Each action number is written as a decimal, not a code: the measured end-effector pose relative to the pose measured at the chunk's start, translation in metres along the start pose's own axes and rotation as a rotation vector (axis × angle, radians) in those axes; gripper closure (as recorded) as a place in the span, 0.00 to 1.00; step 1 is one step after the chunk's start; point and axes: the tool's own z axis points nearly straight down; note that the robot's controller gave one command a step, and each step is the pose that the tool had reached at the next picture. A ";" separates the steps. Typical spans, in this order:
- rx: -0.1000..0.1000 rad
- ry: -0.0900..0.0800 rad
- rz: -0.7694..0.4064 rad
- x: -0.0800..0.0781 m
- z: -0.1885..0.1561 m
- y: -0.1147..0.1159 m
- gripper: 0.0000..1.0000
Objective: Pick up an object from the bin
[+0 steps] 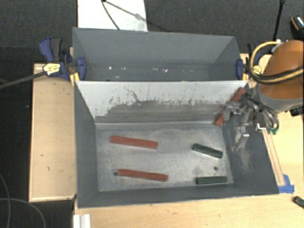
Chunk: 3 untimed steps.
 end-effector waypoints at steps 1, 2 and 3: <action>0.000 -0.001 -0.019 0.003 0.110 0.017 0.00; 0.003 -0.011 -0.090 -0.023 0.105 0.006 0.00; 0.002 -0.009 -0.094 -0.023 0.105 0.006 1.00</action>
Offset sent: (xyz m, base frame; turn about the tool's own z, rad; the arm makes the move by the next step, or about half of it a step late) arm -0.0020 0.0166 -0.1062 -0.0157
